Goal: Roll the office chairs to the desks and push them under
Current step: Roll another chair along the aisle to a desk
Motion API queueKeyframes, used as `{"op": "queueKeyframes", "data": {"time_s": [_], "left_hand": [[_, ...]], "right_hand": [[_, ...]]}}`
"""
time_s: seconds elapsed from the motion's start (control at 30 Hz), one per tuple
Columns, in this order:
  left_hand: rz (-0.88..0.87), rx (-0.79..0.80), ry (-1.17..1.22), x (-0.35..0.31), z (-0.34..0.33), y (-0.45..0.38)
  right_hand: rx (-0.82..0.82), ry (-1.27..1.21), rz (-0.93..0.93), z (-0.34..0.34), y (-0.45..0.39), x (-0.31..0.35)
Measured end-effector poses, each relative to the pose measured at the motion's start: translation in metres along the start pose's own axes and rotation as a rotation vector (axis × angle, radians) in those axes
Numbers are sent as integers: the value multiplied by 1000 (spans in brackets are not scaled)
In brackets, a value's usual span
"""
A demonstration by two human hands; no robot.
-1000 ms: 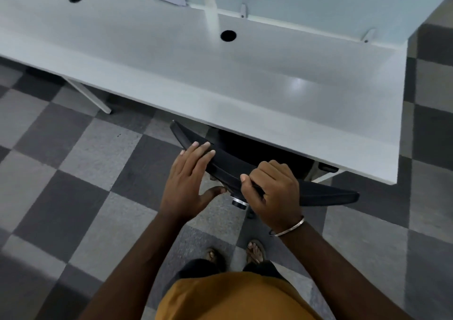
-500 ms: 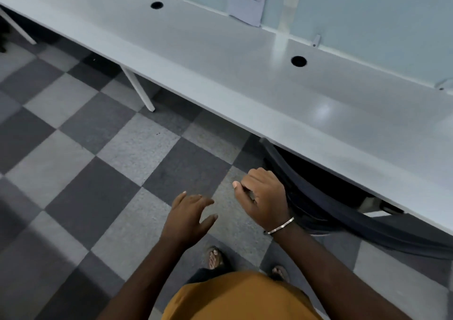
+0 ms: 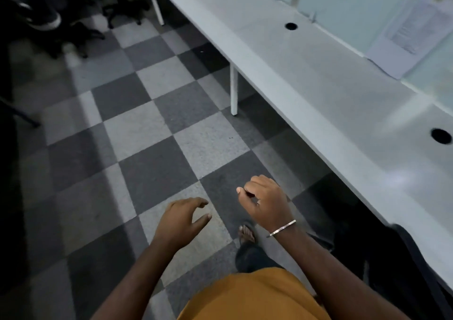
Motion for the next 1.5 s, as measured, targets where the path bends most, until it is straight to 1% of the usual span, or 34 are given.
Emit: {"op": "queueKeyframes", "data": {"time_s": [0.17,0.33,0.43,0.57,0.67,0.83,1.0,1.07,1.17,1.27,1.33,1.4,1.5], "left_hand": [[144,-54,53,51,29,-44],[287,-44,86,104,59,-101],[365,-47,105,140,77,-138],[433,-59,170,175,96,-171],[477,-75,210,211,107,-198],[549,-112,266,299,129,-247],[573,-112,272,418,152,-295],[600,-89,276,471,173,-311],[591,-86,249,528,203,-331],[633,-100,259,600,234,-353],[649,-120,257,636,250,-368],[657,-108,252,675,263,-391],[624,-89,235,723,281,-434]], "right_hand": [[134,3,5,-56,-85,-27],[404,73,-81,-111,-182,-75],[555,93,-112,-143,-244,-90],[660,95,-105,-182,-312,-89],[696,91,-66,-221,-364,-86],[789,99,-29,-310,-450,-75],[842,121,-28,-408,-541,-56],[848,134,-58,-451,-584,-43],[839,150,-75,-492,-629,-33],[819,159,-108,-543,-680,-24],[825,152,-109,-569,-708,-17],[828,156,-101,-603,-745,-13],[820,157,-101,-647,-800,-13]]}}
Point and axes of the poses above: each hand's wrist, its own y-axis away from the middle knuckle, its own z-axis out of the back of the hand, x = y × z, the point moved 4 cm from there along -y, towards the middle knuckle, and after that the axes turned 15 degrees about -y, right-handed, at the moved point
